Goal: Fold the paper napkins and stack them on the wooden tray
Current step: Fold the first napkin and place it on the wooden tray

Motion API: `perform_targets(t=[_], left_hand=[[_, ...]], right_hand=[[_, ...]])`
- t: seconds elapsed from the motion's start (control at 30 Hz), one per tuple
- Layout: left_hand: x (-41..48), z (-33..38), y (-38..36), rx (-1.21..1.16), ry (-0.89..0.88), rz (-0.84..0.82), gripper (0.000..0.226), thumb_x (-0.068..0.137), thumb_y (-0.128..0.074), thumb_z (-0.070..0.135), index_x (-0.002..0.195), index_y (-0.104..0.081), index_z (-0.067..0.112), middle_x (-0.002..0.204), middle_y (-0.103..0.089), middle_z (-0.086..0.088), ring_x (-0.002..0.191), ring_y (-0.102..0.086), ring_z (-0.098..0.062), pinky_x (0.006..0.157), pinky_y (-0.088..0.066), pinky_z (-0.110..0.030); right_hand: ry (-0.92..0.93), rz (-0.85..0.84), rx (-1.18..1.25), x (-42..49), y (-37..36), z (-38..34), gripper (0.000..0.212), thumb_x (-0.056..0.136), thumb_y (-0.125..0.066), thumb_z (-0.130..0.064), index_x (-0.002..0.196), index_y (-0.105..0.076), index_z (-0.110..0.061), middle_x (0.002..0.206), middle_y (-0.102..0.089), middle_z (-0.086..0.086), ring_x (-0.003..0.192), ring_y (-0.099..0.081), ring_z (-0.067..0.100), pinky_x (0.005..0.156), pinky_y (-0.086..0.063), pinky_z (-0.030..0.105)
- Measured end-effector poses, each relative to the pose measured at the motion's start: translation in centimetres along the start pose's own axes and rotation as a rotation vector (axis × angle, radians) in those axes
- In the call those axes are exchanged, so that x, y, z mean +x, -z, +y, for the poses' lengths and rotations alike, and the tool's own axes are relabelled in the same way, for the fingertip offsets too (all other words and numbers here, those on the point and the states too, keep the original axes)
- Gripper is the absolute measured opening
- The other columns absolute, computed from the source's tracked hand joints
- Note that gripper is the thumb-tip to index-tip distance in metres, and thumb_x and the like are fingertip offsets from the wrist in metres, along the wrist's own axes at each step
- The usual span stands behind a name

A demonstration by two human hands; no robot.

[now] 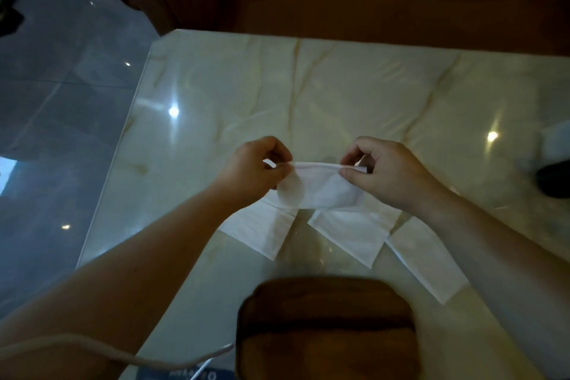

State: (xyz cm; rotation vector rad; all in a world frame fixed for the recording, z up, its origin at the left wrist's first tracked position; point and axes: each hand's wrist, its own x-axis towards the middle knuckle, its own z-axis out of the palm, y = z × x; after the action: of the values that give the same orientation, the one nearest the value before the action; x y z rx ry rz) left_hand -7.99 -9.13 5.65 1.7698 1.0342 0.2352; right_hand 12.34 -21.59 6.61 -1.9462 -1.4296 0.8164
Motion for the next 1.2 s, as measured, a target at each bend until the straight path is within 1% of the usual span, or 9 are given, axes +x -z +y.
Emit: perform_targets(t=[0.1, 0.4, 0.57, 0.67, 0.77, 0.87, 1.07, 1.13, 1.2], left_hand=[[-2.6, 0.4, 0.3, -0.036, 0.016, 0.005, 0.014, 0.082, -0.068, 0.011, 0.077, -0.063, 0.023, 0.087, -0.065, 0.004, 0.054, -0.068, -0.015, 0.045, -0.051, -0.016], [-11.3, -0.5, -0.4, -0.019, -0.018, -0.056, 0.013, 0.084, -0.065, 0.011, 0.078, -0.061, 0.022, 0.088, -0.063, 0.005, 0.055, -0.068, -0.015, 0.046, -0.056, -0.025], [-15.0, -3.2, -2.0, 0.042, -0.016, -0.063, 0.016, 0.083, -0.067, 0.016, 0.076, -0.06, 0.028, 0.087, -0.063, 0.009, 0.061, -0.068, -0.015, 0.05, -0.06, -0.034], [-16.4, -5.4, -3.5, 0.093, 0.001, -0.067, 0.017, 0.083, -0.068, 0.019, 0.075, -0.059, 0.032, 0.089, -0.063, 0.008, 0.064, -0.066, -0.011, 0.051, -0.058, -0.024], [-17.1, -7.4, -5.2, 0.061, 0.056, -0.105, 0.013, 0.083, -0.068, 0.02, 0.077, -0.06, 0.028, 0.084, -0.063, 0.005, 0.059, -0.067, -0.011, 0.049, -0.06, -0.033], [-17.1, -8.8, -6.8, 0.114, 0.063, -0.141, 0.017, 0.083, -0.067, 0.02, 0.076, -0.057, 0.031, 0.08, -0.064, 0.006, 0.062, -0.067, -0.01, 0.051, -0.06, -0.033], [-16.4, -9.6, -9.0, 0.255, 0.033, -0.187, 0.019, 0.084, -0.065, 0.023, 0.077, -0.054, 0.036, 0.08, -0.06, 0.011, 0.063, -0.063, -0.006, 0.053, -0.059, -0.028], [-16.2, -9.4, -9.2, 0.371, -0.046, -0.191, 0.011, 0.084, -0.062, 0.026, 0.081, -0.055, 0.034, 0.08, -0.059, 0.01, 0.066, -0.06, -0.008, 0.057, -0.058, -0.032], [-15.8, -9.1, -8.9, 0.521, -0.167, -0.196, 0.006, 0.084, -0.058, 0.032, 0.088, -0.054, 0.032, 0.081, -0.056, 0.009, 0.068, -0.058, -0.013, 0.055, -0.053, -0.032]], right_hand=[[-0.007, 0.014, 0.023, -2.7, -0.2, -1.2, 0.01, 0.077, -0.072, -0.019, 0.079, -0.064, -0.025, 0.069, -0.061, -0.031, 0.056, -0.054, -0.001, 0.052, -0.038, 0.009], [-0.047, 0.041, 0.03, -11.7, -3.1, -4.0, 0.013, 0.08, -0.07, -0.024, 0.078, -0.061, -0.032, 0.075, -0.063, -0.029, 0.061, -0.057, 0.001, 0.054, -0.04, 0.009], [-0.089, 0.035, 0.025, -15.6, -5.7, -4.0, 0.012, 0.082, -0.069, -0.025, 0.078, -0.06, -0.033, 0.064, -0.059, -0.034, 0.054, -0.055, -0.003, 0.048, -0.038, 0.008], [-0.148, 0.01, 0.014, -17.3, -7.7, -2.8, 0.011, 0.082, -0.068, -0.029, 0.079, -0.059, -0.035, 0.064, -0.062, -0.025, 0.058, -0.056, -0.005, 0.046, -0.036, 0.011], [-0.192, 0.0, 0.009, -18.6, -9.4, -1.3, 0.012, 0.081, -0.069, -0.029, 0.079, -0.06, -0.037, 0.078, -0.065, -0.016, 0.07, -0.059, -0.002, 0.055, -0.04, 0.018], [-0.208, -0.008, 0.005, -19.3, -10.3, 0.2, 0.011, 0.08, -0.068, -0.028, 0.08, -0.061, -0.036, 0.079, -0.066, -0.015, 0.069, -0.059, 0.001, 0.056, -0.044, 0.023], [-0.203, -0.043, -0.087, -19.1, -10.7, 2.5, 0.009, 0.081, -0.068, -0.023, 0.082, -0.062, -0.03, 0.078, -0.062, -0.013, 0.068, -0.054, -0.002, 0.055, -0.037, 0.021], [-0.176, -0.083, -0.185, -18.7, -10.4, 2.9, 0.007, 0.081, -0.068, -0.025, 0.084, -0.062, -0.027, 0.08, -0.06, -0.012, 0.066, -0.052, 0.0, 0.054, -0.034, 0.019], [-0.125, -0.103, -0.307, -18.2, -10.0, 3.2, 0.012, 0.08, -0.069, -0.029, 0.088, -0.062, -0.024, 0.088, -0.056, -0.008, 0.07, -0.05, 0.004, 0.055, -0.035, 0.02]])
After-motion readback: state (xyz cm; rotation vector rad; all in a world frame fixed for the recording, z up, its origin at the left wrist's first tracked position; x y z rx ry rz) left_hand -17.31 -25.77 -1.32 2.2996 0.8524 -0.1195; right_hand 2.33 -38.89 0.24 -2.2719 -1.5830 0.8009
